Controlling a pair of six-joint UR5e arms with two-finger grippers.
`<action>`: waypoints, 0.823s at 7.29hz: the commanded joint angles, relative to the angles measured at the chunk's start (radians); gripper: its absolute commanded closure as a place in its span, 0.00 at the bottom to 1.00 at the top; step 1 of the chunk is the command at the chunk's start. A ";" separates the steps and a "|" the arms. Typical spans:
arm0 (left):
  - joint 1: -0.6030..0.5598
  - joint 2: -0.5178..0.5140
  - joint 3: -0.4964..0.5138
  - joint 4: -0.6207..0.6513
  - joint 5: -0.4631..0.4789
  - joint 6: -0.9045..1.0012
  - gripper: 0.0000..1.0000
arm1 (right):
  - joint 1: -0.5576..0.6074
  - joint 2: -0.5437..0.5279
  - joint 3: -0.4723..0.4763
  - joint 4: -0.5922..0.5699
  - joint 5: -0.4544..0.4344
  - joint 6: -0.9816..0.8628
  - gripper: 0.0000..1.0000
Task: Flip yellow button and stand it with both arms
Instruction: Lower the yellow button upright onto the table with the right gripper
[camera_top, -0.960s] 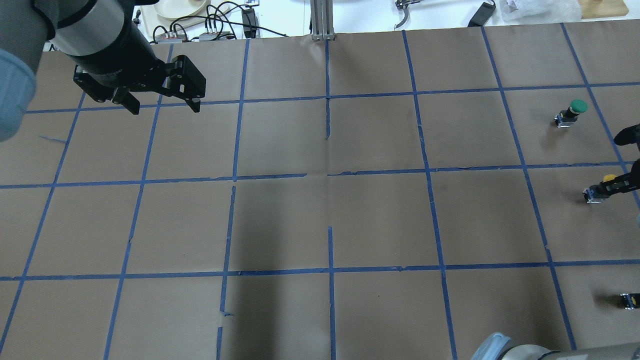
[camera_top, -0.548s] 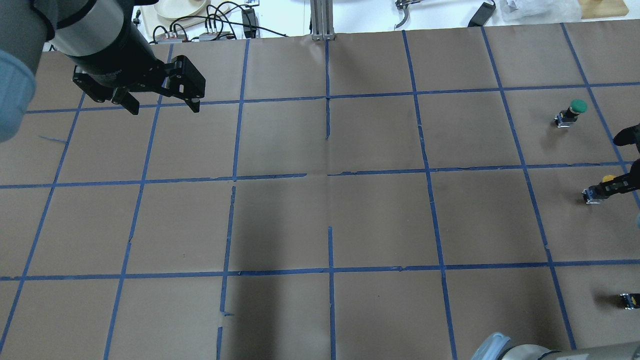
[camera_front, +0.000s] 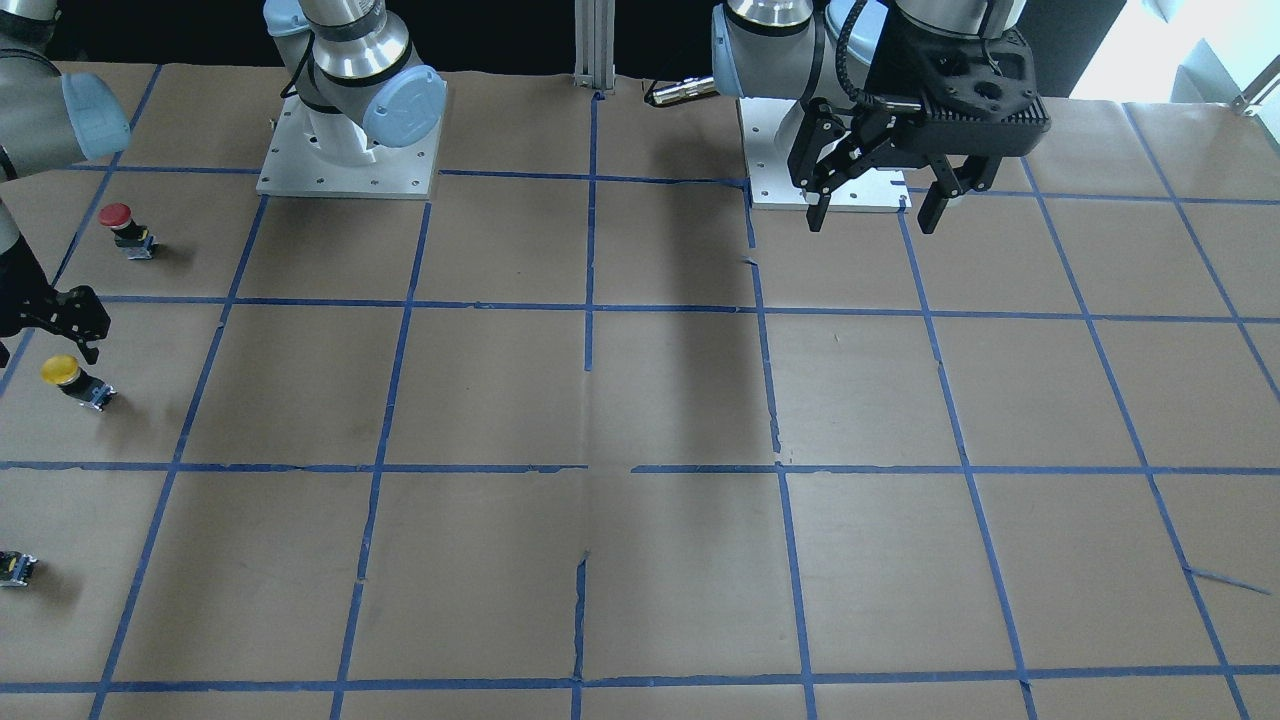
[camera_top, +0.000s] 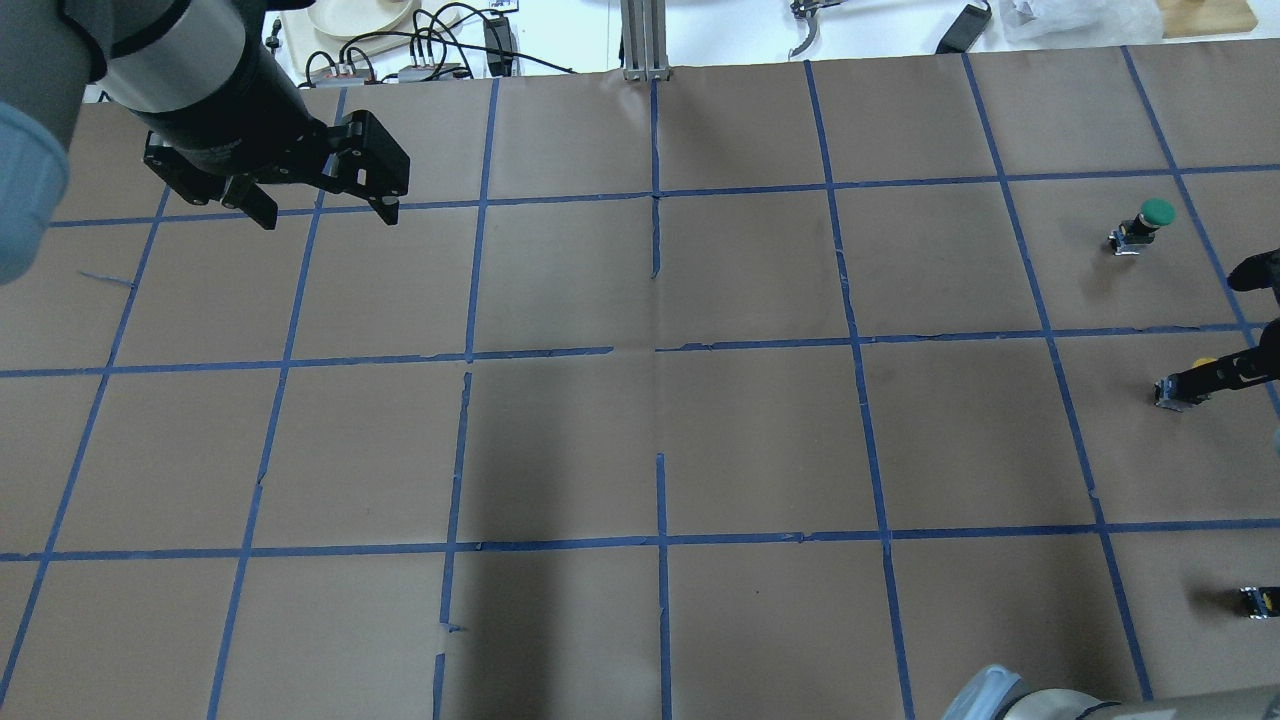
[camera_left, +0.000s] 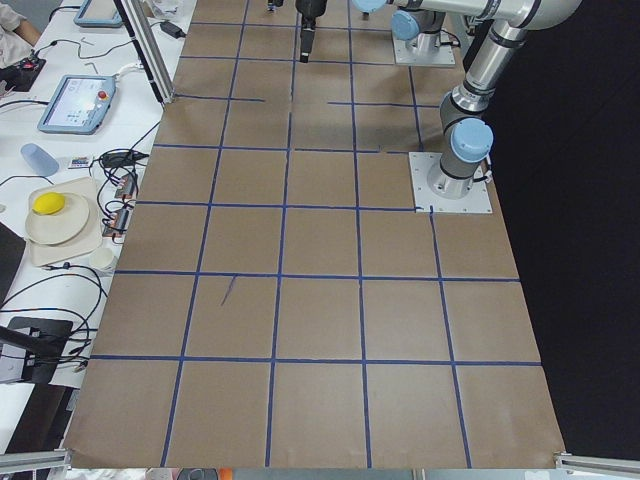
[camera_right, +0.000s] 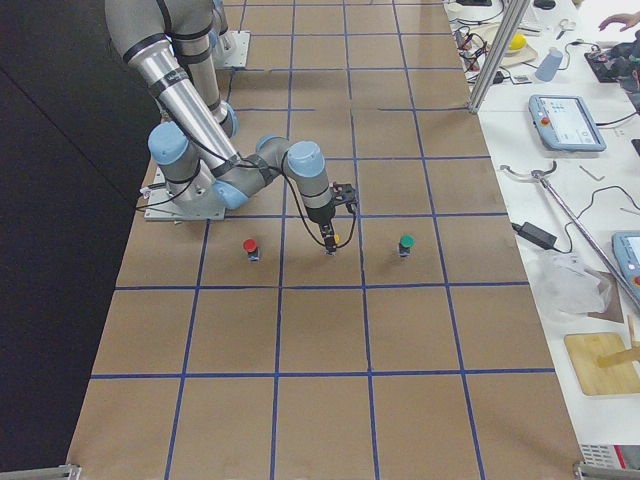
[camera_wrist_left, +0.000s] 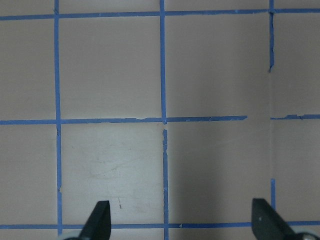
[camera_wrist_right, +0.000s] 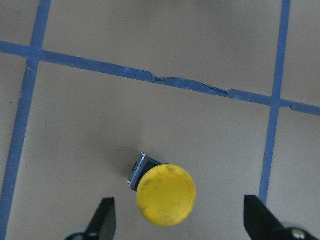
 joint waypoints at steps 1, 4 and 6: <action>0.000 0.000 0.013 0.000 0.002 0.000 0.00 | 0.001 -0.034 -0.011 0.090 -0.004 0.031 0.00; 0.002 0.000 0.011 0.000 -0.001 0.000 0.00 | 0.044 -0.158 -0.158 0.499 0.004 0.235 0.00; -0.001 0.000 0.013 0.000 -0.003 0.000 0.00 | 0.150 -0.175 -0.272 0.674 -0.011 0.346 0.00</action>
